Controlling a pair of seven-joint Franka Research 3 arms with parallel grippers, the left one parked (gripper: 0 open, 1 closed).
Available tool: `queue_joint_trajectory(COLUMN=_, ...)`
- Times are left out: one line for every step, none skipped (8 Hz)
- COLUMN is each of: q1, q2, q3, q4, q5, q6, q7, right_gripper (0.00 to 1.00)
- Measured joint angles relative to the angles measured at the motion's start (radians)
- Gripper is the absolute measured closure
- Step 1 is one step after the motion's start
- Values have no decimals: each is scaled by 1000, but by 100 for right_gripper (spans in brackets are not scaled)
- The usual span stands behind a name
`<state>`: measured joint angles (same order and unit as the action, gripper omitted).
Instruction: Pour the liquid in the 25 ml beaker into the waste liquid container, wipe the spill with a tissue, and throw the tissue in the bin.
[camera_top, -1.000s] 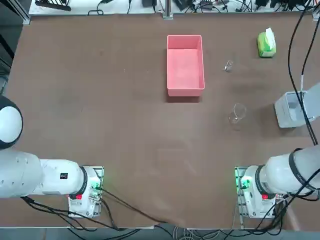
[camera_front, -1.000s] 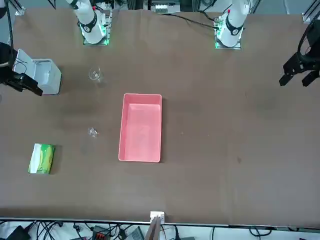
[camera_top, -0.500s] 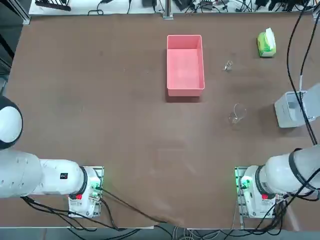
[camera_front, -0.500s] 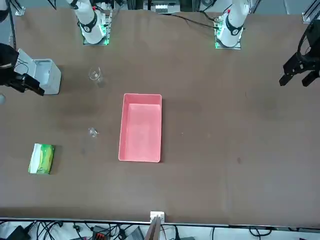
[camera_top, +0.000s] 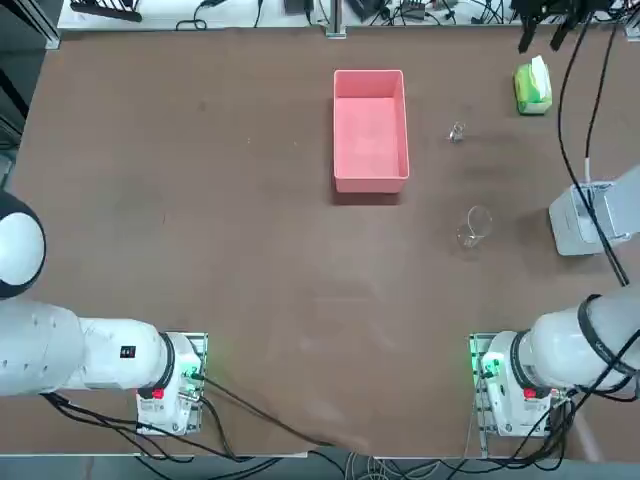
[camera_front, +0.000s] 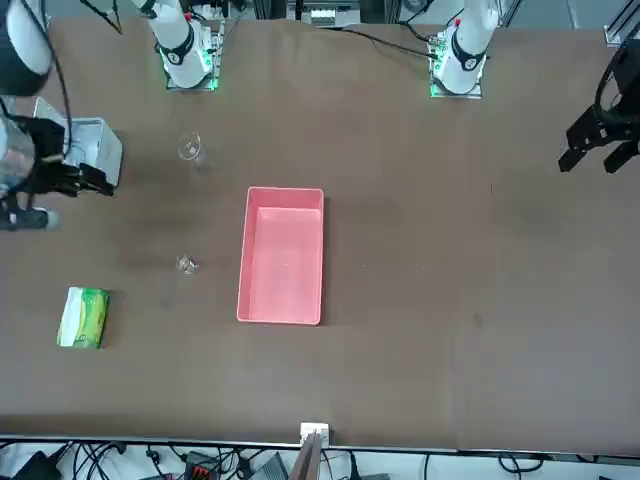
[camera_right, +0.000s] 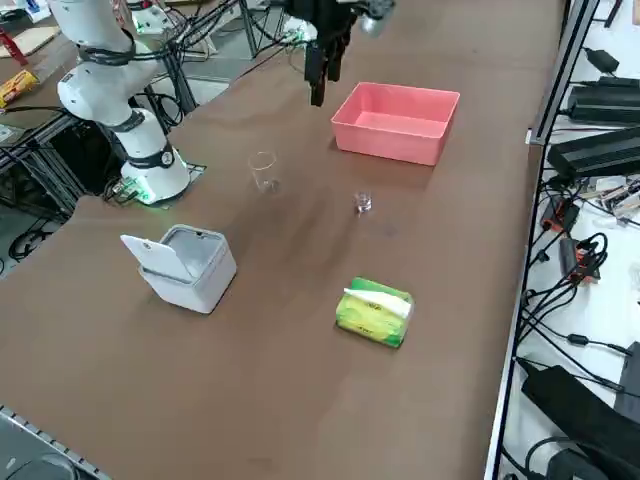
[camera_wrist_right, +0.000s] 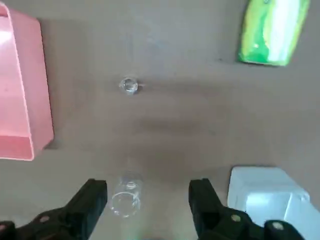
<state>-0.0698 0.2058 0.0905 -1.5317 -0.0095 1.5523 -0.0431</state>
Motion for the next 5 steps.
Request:
queue_joint_trajectory(q1=0, q2=1, q3=0, q4=-43, q5=0, q6=55, q7=-26, right_gripper=0)
queue_joint_trajectory(q1=1, q2=-3, q3=0, q4=-86, q5=0, q6=113, q7=-58, right_gripper=0)
queue_joint_trajectory(q1=1, q2=-13, q3=0, q4=-133, q5=0, q6=172, q7=-108, right_gripper=0)
queue_joint_trajectory(q1=1, q2=-29, q3=0, q4=-187, q5=0, q6=237, q7=-166, right_gripper=0)
queue_joint_trajectory(q1=0, q2=-49, q3=-2, q4=-249, q5=0, q6=307, q7=-218, right_gripper=0)
